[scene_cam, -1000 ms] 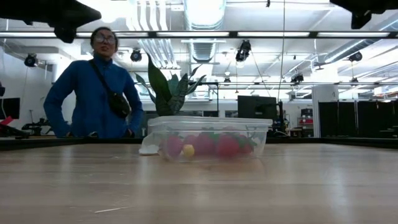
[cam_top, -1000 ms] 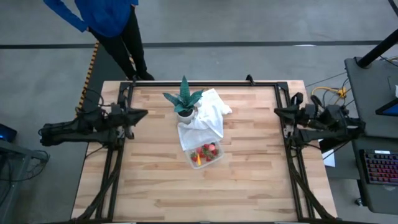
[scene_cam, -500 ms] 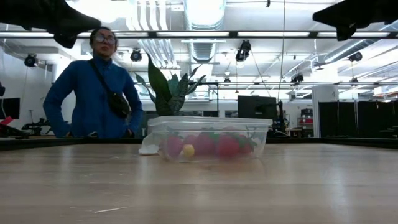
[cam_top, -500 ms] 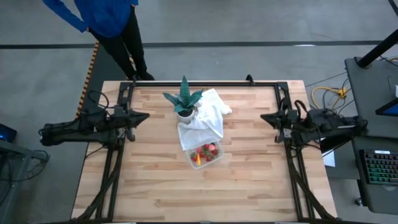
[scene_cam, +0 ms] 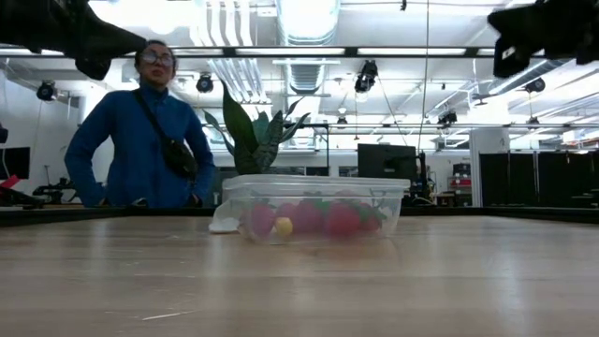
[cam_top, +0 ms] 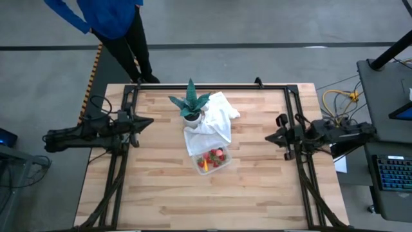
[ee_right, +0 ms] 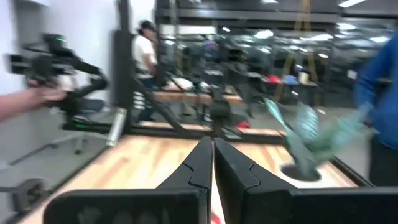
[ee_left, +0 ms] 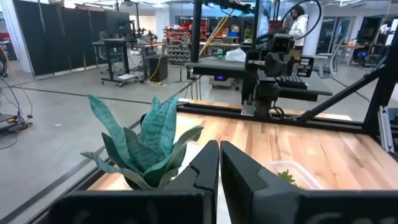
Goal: Pick and placing Produce into tupperware
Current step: Return to Home Position
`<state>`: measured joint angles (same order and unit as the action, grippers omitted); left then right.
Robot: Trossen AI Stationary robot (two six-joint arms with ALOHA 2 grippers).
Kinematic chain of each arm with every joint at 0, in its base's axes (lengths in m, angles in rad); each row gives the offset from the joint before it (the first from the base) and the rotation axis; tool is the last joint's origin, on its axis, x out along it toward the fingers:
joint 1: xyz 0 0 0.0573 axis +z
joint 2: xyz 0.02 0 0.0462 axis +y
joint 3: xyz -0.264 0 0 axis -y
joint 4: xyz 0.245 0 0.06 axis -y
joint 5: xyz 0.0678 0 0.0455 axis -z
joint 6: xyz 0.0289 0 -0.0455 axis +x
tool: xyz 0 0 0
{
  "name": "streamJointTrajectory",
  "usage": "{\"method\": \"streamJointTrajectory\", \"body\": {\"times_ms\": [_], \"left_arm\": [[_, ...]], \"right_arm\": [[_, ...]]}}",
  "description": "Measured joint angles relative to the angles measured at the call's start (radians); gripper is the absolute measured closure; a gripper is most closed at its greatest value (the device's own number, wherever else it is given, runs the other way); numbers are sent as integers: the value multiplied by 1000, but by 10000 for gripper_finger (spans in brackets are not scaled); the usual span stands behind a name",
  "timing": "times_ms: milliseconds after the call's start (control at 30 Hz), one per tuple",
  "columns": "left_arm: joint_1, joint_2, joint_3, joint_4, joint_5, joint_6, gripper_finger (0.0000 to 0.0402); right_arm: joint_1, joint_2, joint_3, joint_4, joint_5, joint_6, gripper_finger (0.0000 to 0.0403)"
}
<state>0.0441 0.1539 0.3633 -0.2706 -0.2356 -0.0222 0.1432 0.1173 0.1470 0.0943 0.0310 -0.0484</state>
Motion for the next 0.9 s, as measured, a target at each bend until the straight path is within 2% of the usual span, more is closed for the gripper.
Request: {"method": "streamJointTrajectory", "body": {"times_ms": [267,367,533,733,900], "left_arm": [[0,-13,-37,-2,4,1,402],[0,-10,-40,-4,27,5,402],[0,-6,-44,-2,33,10,401],[0,-4,-43,-13,39,-7,401],[0,-2,-66,-18,44,-24,401]], "right_arm": [[-23,-11,-52,63,153,-62,395],[-67,-12,-55,32,170,-64,395],[-194,-11,-66,54,52,-69,395],[-349,-12,-108,53,-137,62,395],[-378,-10,-127,52,-143,65,395]]}}
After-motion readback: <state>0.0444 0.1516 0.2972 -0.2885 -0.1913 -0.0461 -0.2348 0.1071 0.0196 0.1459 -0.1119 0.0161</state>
